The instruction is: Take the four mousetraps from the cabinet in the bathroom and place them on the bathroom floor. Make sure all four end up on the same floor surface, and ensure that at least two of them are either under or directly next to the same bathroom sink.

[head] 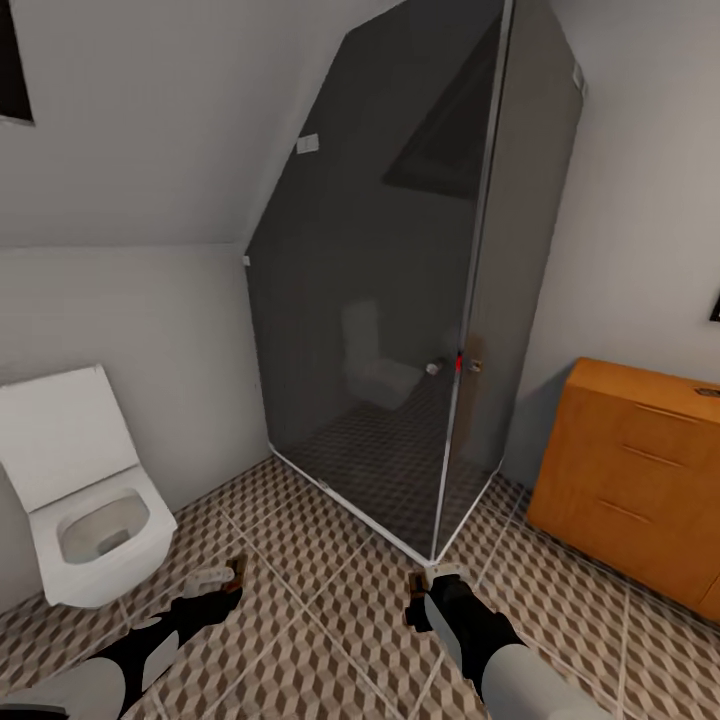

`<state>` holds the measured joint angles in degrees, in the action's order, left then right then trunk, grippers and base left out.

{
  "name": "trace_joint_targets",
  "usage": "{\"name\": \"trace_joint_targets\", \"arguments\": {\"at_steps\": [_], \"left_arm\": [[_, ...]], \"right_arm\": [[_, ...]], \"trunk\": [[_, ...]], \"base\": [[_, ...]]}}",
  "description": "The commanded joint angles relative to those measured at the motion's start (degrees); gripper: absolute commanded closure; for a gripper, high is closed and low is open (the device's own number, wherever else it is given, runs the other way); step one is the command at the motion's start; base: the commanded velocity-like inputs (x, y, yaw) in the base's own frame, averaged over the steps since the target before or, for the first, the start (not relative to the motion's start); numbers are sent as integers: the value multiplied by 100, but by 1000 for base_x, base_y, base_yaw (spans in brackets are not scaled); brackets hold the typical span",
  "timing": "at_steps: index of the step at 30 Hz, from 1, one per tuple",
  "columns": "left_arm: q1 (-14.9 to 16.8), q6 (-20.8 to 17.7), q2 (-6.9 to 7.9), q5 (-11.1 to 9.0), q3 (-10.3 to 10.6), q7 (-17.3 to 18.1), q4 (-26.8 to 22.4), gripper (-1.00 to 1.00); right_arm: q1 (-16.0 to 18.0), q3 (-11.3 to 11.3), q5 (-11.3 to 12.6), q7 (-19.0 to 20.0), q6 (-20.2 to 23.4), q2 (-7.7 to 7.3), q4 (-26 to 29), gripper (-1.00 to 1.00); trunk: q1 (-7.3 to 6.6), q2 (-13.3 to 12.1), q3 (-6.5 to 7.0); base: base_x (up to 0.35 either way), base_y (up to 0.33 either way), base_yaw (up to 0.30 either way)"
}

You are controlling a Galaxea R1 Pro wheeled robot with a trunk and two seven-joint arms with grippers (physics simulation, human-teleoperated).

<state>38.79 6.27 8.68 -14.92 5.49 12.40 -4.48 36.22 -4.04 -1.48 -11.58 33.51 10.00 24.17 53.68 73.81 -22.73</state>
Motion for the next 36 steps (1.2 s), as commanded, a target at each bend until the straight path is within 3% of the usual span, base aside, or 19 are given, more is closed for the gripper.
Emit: {"name": "trace_joint_targets", "arguments": {"at_steps": [1,8,18,36], "left_arm": [[6,23,2,-46,49,-1,8,100],[6,23,2,-46,48,-1,8,100],[6,23,10,-46,50,-1,15,100],[6,29,8,-14,69,6,60,100]], "right_arm": [[1,-18,8,-18,35,0,9,100],[-1,-18,14,-18,33,0,9,100],[-1,-18,15,-17,27,0,9,100],[1,-18,8,-29,16,0,9,100]], "trunk": [[0,4,-7],[0,4,-7],[0,4,-7],[0,4,-7]], "base": [[0,0,295],[0,0,283],[0,0,104],[0,0,294]]}}
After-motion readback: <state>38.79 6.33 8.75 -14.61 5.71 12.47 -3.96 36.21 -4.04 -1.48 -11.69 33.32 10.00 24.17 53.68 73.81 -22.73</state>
